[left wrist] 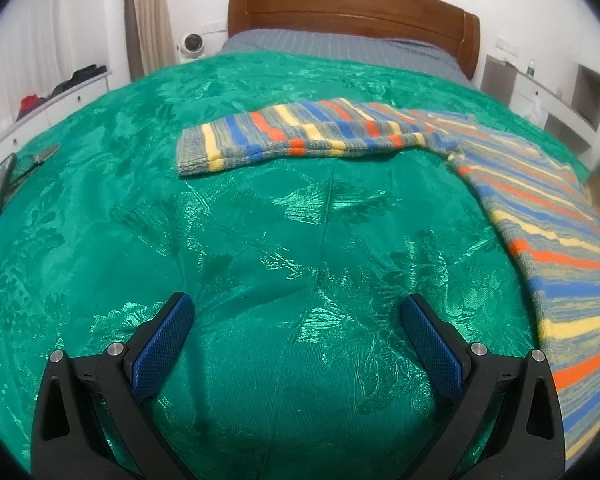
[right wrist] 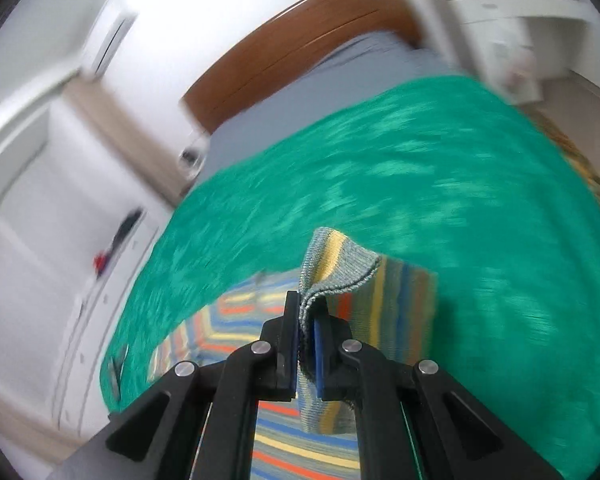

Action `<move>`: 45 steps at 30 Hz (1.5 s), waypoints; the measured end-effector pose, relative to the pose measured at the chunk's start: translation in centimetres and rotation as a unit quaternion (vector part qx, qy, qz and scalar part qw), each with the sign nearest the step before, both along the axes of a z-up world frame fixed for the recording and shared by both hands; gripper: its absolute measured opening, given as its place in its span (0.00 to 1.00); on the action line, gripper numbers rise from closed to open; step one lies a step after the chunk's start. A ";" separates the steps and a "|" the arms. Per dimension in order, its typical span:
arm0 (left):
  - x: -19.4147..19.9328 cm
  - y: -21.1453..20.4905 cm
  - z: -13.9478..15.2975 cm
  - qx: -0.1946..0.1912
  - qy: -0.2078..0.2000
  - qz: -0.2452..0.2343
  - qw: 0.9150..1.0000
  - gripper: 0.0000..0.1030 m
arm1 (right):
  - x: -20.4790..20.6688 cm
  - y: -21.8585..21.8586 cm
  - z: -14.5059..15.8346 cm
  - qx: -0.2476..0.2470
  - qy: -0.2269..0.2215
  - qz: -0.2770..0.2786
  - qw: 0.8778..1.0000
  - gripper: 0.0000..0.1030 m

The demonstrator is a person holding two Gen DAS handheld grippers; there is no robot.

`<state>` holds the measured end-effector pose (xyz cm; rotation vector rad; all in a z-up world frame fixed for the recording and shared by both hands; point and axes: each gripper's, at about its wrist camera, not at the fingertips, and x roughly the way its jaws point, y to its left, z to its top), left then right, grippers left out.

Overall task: Fold small clothes
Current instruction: 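Grasp the striped sweater's side edge with the right gripper and fold it across, then open the right gripper and lift it off the sweater, then grasp the opposite sweater edge with the left gripper and lift it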

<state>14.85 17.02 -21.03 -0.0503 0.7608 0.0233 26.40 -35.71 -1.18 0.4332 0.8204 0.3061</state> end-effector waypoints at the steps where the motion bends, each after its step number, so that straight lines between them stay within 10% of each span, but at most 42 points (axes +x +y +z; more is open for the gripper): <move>1: -0.1 0.0 0.0 -0.001 -0.002 0.000 1.000 1.00 | 1.2 2.6 -0.6 -0.011 0.008 0.017 1.000 0.06; 5: 0.0 0.1 0.0 -0.003 -0.006 -0.002 1.000 1.00 | 3.8 11.4 -5.9 -0.022 0.044 0.057 0.997 0.12; 8: 0.0 0.2 -0.1 -0.004 -0.010 -0.002 1.000 1.00 | 5.5 14.3 -11.1 0.071 0.118 0.077 0.988 0.61; 9: 0.0 0.1 -0.1 -0.004 -0.010 -0.002 1.000 1.00 | 5.3 14.8 -12.2 0.106 0.132 0.075 0.983 0.64; 15: 0.0 0.0 -0.2 0.002 -0.014 -0.001 1.000 1.00 | 4.5 11.3 -13.7 0.118 0.149 0.048 0.981 0.64; 20: -0.1 -0.1 -0.2 0.003 -0.014 0.000 1.000 1.00 | 2.3 4.8 -16.9 -0.023 0.200 -0.028 0.979 0.62; 32: -0.1 -0.1 -0.2 0.003 -0.015 0.000 1.000 1.00 | -10.1 -3.2 -14.2 -0.171 0.068 -0.138 0.973 0.66; 45: -0.1 -0.1 -0.1 0.003 -0.016 0.000 1.000 1.00 | -16.4 -8.9 -17.5 -0.169 -0.003 -0.215 0.962 0.75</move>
